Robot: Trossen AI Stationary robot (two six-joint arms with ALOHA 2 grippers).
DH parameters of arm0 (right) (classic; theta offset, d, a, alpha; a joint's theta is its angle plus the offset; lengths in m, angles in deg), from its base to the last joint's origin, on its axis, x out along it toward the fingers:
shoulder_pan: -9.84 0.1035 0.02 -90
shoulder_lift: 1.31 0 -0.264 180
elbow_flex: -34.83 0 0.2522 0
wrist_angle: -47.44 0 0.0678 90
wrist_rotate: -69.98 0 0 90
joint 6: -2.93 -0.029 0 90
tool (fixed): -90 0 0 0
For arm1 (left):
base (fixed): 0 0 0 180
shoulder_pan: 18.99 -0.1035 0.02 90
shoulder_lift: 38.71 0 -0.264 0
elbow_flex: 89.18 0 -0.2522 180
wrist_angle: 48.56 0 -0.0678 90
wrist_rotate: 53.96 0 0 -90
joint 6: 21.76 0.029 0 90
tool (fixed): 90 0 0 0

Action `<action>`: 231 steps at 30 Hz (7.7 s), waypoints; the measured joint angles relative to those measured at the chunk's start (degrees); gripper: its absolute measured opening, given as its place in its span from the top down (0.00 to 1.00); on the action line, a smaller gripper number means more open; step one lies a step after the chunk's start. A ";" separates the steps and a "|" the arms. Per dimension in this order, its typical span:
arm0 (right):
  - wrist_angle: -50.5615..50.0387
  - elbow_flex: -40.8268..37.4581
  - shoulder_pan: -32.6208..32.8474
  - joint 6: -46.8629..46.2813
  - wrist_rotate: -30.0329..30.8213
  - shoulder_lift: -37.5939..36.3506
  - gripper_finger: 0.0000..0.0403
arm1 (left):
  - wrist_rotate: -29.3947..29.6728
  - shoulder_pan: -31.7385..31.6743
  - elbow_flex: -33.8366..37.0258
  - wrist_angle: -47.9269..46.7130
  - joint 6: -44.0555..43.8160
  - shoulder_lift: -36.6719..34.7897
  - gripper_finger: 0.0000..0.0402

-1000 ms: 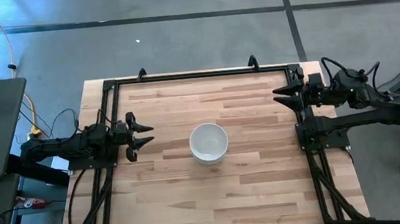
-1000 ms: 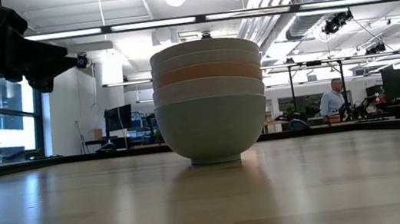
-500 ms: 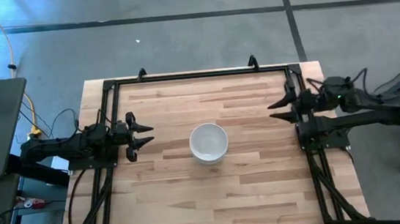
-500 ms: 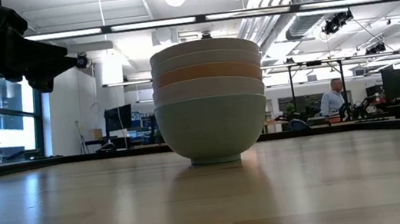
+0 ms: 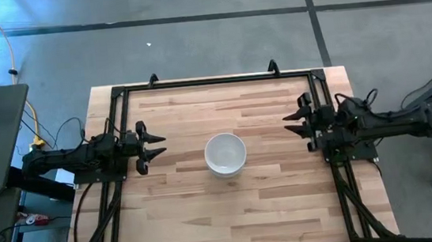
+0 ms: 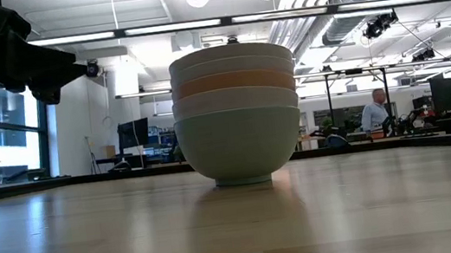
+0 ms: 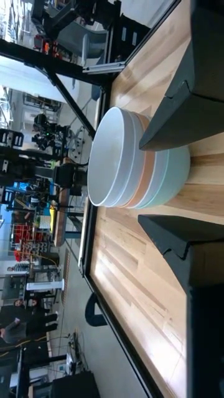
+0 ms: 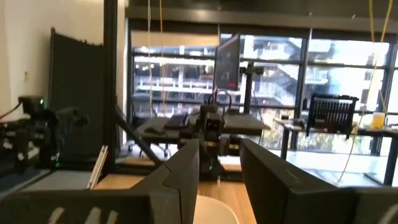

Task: Nest bowls inside each other
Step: Return to Home Position

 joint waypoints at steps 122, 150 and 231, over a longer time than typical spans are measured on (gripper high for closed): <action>-10.28 -17.22 2.99 -9.14 4.76 -22.88 0.73 | -0.04 0.02 -0.02 0.00 0.00 0.00 0.59; -17.95 -17.27 3.00 -12.38 1.89 -22.88 0.73 | -0.04 0.02 -0.02 -0.02 0.02 0.00 0.59; -17.70 -17.31 3.02 -13.28 1.07 -19.32 0.73 | -0.04 0.00 -0.02 -0.02 0.00 0.00 0.59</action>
